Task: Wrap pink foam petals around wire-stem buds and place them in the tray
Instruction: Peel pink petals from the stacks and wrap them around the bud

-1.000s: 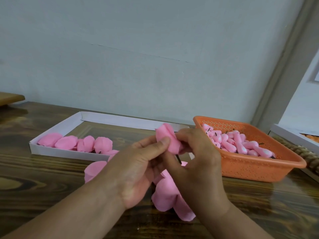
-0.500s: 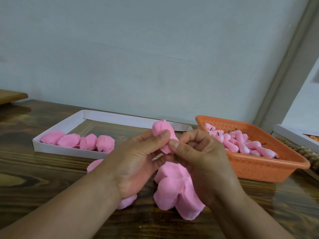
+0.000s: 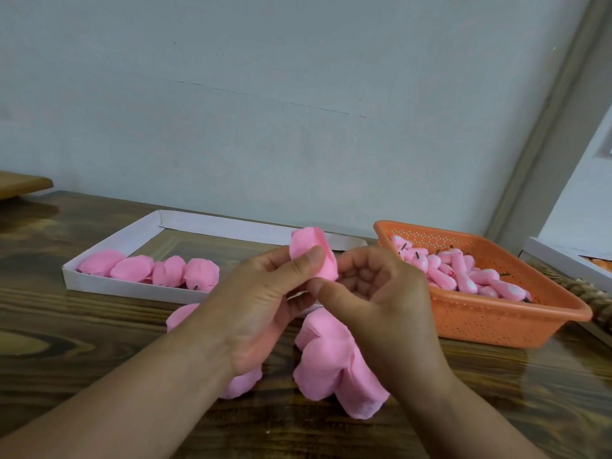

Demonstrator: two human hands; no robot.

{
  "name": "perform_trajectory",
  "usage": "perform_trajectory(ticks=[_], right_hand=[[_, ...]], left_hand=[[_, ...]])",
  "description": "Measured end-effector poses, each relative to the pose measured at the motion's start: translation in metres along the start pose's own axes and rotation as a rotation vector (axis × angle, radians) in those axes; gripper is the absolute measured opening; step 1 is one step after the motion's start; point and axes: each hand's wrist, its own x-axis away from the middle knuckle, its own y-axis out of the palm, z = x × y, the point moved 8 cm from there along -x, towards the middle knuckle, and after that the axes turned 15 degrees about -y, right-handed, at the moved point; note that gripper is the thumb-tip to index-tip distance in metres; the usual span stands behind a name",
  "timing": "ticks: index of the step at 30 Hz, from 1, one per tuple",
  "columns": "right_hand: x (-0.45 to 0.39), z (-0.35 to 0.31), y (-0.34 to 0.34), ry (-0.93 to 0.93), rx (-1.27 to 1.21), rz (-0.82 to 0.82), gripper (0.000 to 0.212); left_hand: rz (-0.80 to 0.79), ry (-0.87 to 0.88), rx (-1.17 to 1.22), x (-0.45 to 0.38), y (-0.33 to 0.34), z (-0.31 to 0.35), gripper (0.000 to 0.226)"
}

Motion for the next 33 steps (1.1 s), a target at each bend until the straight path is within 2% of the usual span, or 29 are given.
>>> perform_trajectory(ticks=[5, 10, 16, 17, 19, 21, 22, 24, 25, 27, 30, 33], right_hand=[[0.002, 0.011, 0.01, 0.141, -0.328, -0.043, 0.011], [0.006, 0.021, 0.021, 0.277, -0.52, -0.067, 0.008], [0.012, 0.023, 0.036, 0.351, -0.751, -0.134, 0.008], [0.011, 0.024, 0.035, 0.352, -0.733, -0.141, 0.007], [0.002, 0.024, 0.021, 0.305, -0.565, -0.155, 0.009], [-0.013, 0.022, -0.009, 0.229, -0.317, -0.113, 0.023], [-0.021, 0.024, -0.028, 0.199, -0.221, -0.055, 0.029], [-0.031, 0.032, -0.059, 0.174, -0.076, 0.016, 0.027], [-0.032, 0.038, -0.067, 0.183, 0.013, -0.001, 0.019], [-0.03, 0.053, -0.074, 0.23, 0.216, -0.118, 0.009], [-0.023, 0.075, -0.075, 0.32, 0.425, -0.345, 0.007], [-0.019, 0.085, -0.071, 0.324, 0.569, -0.458, 0.006]], left_hand=[[-0.115, 0.028, -0.05, 0.001, 0.006, 0.005, 0.029], [-0.269, 0.042, -0.035, 0.001, 0.011, 0.006, 0.056], [-0.372, -0.002, 0.035, 0.004, 0.015, 0.005, 0.055], [-0.364, 0.001, 0.048, 0.004, 0.014, 0.006, 0.054], [-0.311, 0.039, 0.08, 0.001, 0.011, 0.011, 0.039], [-0.18, 0.053, 0.157, -0.004, -0.001, 0.015, 0.023], [-0.115, 0.051, 0.182, -0.006, -0.007, 0.016, 0.022], [-0.055, 0.043, 0.172, -0.007, -0.011, 0.016, 0.021], [-0.048, 0.034, 0.151, -0.007, -0.01, 0.014, 0.022], [-0.04, 0.003, 0.119, -0.007, -0.009, 0.009, 0.023], [-0.026, -0.028, 0.117, -0.008, -0.01, 0.005, 0.026], [-0.007, -0.022, 0.124, -0.01, -0.014, 0.006, 0.027]])
